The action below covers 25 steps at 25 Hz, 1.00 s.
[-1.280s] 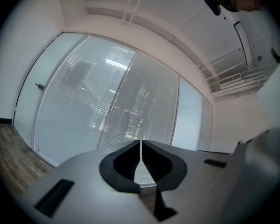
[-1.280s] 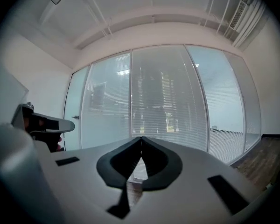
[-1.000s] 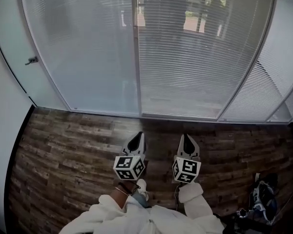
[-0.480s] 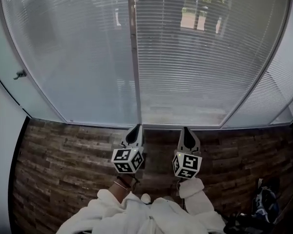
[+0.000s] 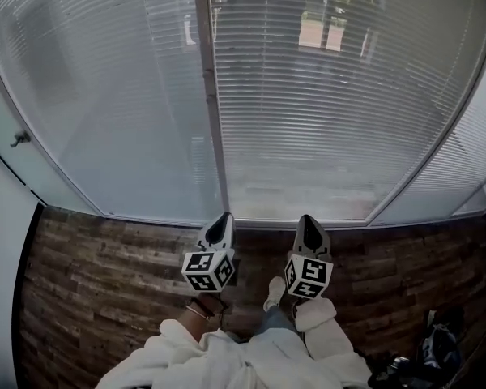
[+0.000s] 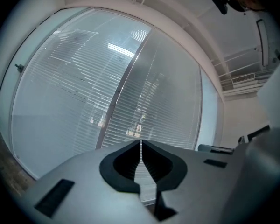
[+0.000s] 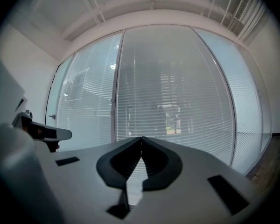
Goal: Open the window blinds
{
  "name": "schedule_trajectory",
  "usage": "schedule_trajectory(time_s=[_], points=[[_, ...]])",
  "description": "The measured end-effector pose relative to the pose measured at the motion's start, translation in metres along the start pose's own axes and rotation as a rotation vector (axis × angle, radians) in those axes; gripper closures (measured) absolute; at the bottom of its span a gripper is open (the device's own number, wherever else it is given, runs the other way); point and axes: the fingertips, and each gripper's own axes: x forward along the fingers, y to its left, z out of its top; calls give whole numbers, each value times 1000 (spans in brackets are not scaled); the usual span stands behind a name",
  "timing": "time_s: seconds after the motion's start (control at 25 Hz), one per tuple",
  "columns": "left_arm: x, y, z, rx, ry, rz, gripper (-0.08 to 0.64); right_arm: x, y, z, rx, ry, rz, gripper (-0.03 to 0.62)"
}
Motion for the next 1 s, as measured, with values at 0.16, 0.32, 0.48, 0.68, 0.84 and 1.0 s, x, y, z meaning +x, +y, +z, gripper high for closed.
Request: schedule_trajectory(time_s=[0.16, 0.32, 0.48, 0.68, 0.84, 1.0], points=[[66, 14, 8, -6, -13, 41, 558, 73, -15, 9, -27, -13, 53, 581], [152, 21, 31, -7, -43, 76, 560, 158, -36, 28, -39, -34, 105, 581], [228, 4, 46, 23, -72, 84, 558, 224, -72, 37, -50, -38, 148, 581], [277, 17, 63, 29, -97, 138, 560, 285, -89, 43, -36, -33, 181, 581], [298, 54, 73, -13, -114, 200, 523, 324, -90, 31, -30, -4, 182, 581], [296, 117, 116, -117, -247, 361, 405, 353, -89, 35, -34, -7, 177, 580]])
